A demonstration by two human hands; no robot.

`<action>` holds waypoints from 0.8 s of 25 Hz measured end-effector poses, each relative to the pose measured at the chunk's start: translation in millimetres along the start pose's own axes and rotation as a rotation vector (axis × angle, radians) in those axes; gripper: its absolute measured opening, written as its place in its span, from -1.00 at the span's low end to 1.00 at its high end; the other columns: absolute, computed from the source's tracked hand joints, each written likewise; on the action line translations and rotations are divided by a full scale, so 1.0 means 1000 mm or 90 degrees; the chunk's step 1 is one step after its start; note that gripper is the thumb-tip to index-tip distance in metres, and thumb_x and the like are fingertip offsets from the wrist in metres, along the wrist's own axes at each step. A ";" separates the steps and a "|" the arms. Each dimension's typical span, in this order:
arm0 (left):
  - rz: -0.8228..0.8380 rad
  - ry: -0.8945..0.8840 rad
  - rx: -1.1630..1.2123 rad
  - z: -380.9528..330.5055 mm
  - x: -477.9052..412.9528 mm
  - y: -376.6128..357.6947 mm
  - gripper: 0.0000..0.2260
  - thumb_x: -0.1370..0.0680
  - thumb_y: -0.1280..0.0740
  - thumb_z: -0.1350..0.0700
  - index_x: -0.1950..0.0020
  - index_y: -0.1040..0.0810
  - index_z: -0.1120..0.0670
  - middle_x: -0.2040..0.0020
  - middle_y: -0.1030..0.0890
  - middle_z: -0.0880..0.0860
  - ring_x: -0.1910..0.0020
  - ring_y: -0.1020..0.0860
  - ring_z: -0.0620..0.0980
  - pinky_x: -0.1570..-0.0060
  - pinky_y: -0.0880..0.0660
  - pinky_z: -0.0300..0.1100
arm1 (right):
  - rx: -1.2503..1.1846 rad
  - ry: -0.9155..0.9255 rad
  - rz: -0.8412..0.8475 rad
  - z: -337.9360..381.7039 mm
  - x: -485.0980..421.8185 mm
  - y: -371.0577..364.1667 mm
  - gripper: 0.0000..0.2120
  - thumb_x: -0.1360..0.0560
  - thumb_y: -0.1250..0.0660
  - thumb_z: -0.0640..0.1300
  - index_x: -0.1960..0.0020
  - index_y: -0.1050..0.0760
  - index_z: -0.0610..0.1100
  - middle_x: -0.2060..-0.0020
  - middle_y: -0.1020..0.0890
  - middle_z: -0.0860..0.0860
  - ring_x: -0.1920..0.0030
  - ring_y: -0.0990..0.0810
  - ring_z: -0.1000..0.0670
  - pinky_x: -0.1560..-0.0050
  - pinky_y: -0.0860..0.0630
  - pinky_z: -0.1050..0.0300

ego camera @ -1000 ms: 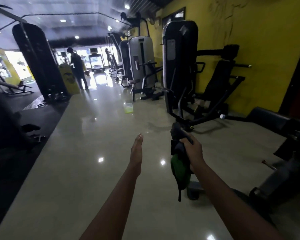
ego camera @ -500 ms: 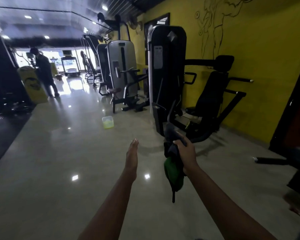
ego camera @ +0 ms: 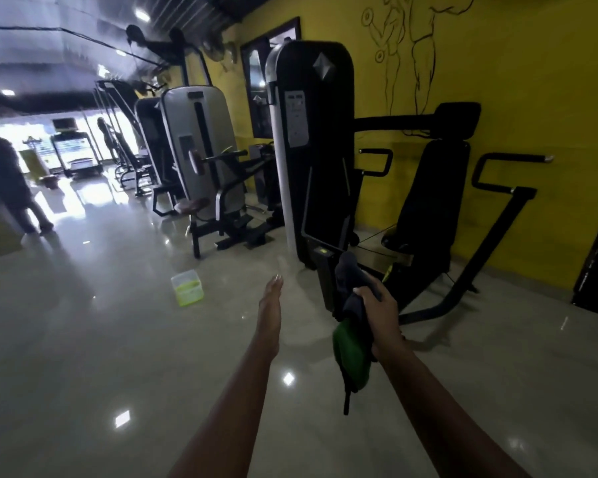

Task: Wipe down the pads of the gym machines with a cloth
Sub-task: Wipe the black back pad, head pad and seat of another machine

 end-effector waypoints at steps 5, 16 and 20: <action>0.065 -0.015 0.007 0.010 -0.173 0.012 -0.55 -0.62 -0.07 -0.06 -0.48 -0.24 0.07 -0.47 -0.31 0.04 -0.46 -0.25 -0.04 -0.42 -0.09 -0.10 | 0.004 0.025 -0.068 -0.045 -0.143 -0.077 -0.70 -0.54 -0.20 -0.32 -0.22 -0.48 -0.10 -0.02 -0.56 -0.01 0.07 -0.53 0.07 0.14 -0.46 0.29; 0.153 -0.002 0.012 0.000 -0.538 0.031 -0.76 -0.64 -0.05 -0.04 -0.23 -0.39 -0.06 -0.12 -0.48 -0.18 -0.21 -0.39 -0.20 -0.12 -0.26 -0.33 | 0.016 0.013 -0.169 -0.105 -0.455 -0.250 -0.72 -0.54 -0.23 -0.30 -0.23 -0.47 -0.16 -0.03 -0.53 -0.08 -0.09 -0.51 -0.11 0.04 -0.41 0.08; 0.228 0.003 0.003 0.008 -0.673 0.027 -0.57 -0.63 -0.05 -0.05 -0.47 -0.25 0.06 -0.43 -0.35 0.00 -0.36 -0.31 -0.13 -0.23 -0.20 -0.27 | 0.025 0.050 -0.210 -0.135 -0.560 -0.299 -0.70 -0.53 -0.24 -0.30 -0.24 -0.47 -0.12 -0.08 -0.55 -0.10 -0.17 -0.51 -0.17 -0.16 -0.48 -0.11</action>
Point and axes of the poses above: each hand's wrist, its own x-axis away from the middle knuckle, its own y-axis out of the back of the hand, z = x × y, the point moved 4 cm from there along -x, towards the middle knuckle
